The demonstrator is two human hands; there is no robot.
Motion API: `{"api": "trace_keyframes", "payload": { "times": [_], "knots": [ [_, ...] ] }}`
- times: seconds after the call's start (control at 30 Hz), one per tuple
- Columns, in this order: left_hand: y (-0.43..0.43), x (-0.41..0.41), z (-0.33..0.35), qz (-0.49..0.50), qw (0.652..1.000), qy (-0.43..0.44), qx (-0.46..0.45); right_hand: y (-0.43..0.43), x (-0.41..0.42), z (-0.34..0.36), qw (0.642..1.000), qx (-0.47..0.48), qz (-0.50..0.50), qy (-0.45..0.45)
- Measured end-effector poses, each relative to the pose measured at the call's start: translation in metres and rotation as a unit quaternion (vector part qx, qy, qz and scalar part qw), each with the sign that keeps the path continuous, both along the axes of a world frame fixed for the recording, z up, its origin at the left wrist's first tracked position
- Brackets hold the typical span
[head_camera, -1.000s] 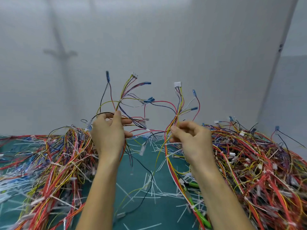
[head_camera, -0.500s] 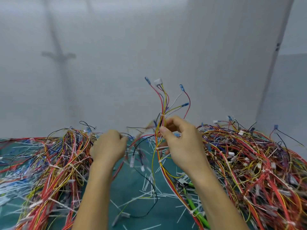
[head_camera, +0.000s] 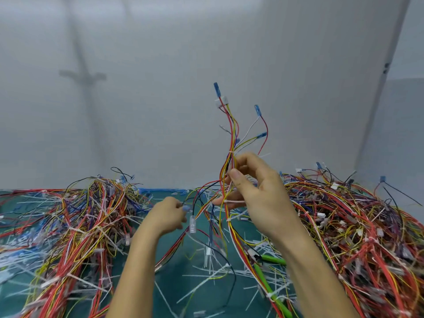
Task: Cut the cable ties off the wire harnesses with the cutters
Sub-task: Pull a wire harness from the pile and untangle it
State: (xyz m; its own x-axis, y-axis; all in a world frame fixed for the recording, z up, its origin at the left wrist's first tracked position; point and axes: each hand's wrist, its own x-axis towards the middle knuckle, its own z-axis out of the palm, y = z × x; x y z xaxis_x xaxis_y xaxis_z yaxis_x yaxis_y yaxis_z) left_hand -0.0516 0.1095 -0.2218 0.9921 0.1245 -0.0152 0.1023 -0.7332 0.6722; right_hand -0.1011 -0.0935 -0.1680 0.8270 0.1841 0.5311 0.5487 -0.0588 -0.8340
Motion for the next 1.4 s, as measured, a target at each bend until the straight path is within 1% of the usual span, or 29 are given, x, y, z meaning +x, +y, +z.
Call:
{"api": "trace_keyframes", "payload": {
  "times": [0.07, 0.1, 0.23, 0.3, 0.43, 0.5, 0.57, 0.7, 0.8, 0.83, 0.9, 1.0, 1.1, 1.2, 1.27, 1.4],
  "knots": [
    [-0.005, -0.001, -0.004, -0.055, 0.992, 0.032, -0.11, 0.0, 0.001, 0.0, 1.0, -0.003, 0.002, -0.01],
    [-0.009, -0.001, -0.004, -0.073, 0.986, 0.034, -0.147, 0.0, 0.001, 0.0, 1.0, -0.009, 0.0, -0.02],
    [-0.026, -0.001, 0.004, -0.128, 0.962, 0.002, -0.242, 0.001, 0.002, -0.001, 0.997, -0.042, -0.028, -0.053],
    [-0.029, -0.003, 0.009, -0.169, 0.957, 0.008, -0.237, 0.001, 0.002, -0.001, 0.997, -0.045, -0.034, -0.055],
    [-0.029, -0.004, 0.004, -0.23, 0.959, 0.078, -0.144, 0.002, -0.001, 0.001, 0.998, -0.011, -0.034, -0.058],
    [-0.032, -0.006, 0.001, -0.24, 0.957, 0.102, -0.128, 0.003, -0.002, 0.002, 0.997, 0.0, -0.036, -0.065],
    [-0.034, -0.008, 0.002, -0.224, 0.956, 0.094, -0.165, 0.002, -0.003, 0.002, 0.997, 0.009, -0.045, -0.07],
    [-0.027, -0.011, 0.012, -0.175, 0.96, 0.008, -0.219, -0.001, -0.002, 0.003, 0.994, 0.017, -0.081, -0.067],
    [-0.021, -0.014, 0.02, -0.057, 0.957, -0.05, -0.281, -0.001, 0.001, 0.002, 0.992, 0.007, -0.115, -0.059],
    [-0.021, -0.013, 0.021, -0.015, 0.947, -0.074, -0.312, -0.002, 0.002, 0.002, 0.991, 0.006, -0.122, -0.053],
    [-0.02, -0.011, 0.023, 0.047, 0.915, -0.121, -0.381, -0.003, 0.003, 0.001, 0.99, 0.008, -0.134, -0.037],
    [-0.013, -0.01, 0.026, 0.108, 0.876, -0.185, -0.433, -0.008, 0.006, 0.0, 0.99, 0.015, -0.143, -0.008],
    [-0.005, -0.009, 0.027, 0.136, 0.845, -0.21, -0.472, -0.01, 0.007, 0.0, 0.988, 0.036, -0.152, 0.02],
    [-0.003, -0.009, 0.027, 0.139, 0.828, -0.218, -0.498, -0.01, 0.008, 0.0, 0.983, 0.044, -0.178, 0.018],
    [-0.004, -0.011, 0.027, 0.136, 0.829, -0.218, -0.497, -0.009, 0.008, 0.0, 0.979, 0.046, -0.198, 0.008],
    [-0.011, -0.015, 0.033, 0.117, 0.843, -0.221, -0.477, -0.006, 0.003, 0.001, 0.972, 0.043, -0.229, -0.015]
  ]
}}
